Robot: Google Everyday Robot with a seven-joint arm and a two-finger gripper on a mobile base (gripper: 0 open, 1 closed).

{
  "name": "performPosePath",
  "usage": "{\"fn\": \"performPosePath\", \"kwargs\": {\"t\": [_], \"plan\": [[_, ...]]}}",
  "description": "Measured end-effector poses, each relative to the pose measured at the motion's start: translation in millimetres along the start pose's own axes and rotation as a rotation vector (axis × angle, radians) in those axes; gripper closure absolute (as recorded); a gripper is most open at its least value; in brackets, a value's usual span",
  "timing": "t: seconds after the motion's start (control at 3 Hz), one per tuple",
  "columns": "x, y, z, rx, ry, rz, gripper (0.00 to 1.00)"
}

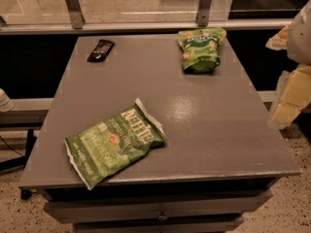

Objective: Move green rice chip bag near green jalapeno chip bag

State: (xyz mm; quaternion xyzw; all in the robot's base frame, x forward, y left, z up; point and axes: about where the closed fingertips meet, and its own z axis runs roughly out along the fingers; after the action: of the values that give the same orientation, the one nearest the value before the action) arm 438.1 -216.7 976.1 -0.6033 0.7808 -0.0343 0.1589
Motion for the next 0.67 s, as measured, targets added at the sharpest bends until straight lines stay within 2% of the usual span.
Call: {"fn": "performPosePath", "kwargs": {"t": [0.33, 0.67], "plan": [[0, 0, 0, 0.0, 0.0, 0.0, 0.0], [-7, -12, 9, 0.046, -0.022, -0.015, 0.0]]}}
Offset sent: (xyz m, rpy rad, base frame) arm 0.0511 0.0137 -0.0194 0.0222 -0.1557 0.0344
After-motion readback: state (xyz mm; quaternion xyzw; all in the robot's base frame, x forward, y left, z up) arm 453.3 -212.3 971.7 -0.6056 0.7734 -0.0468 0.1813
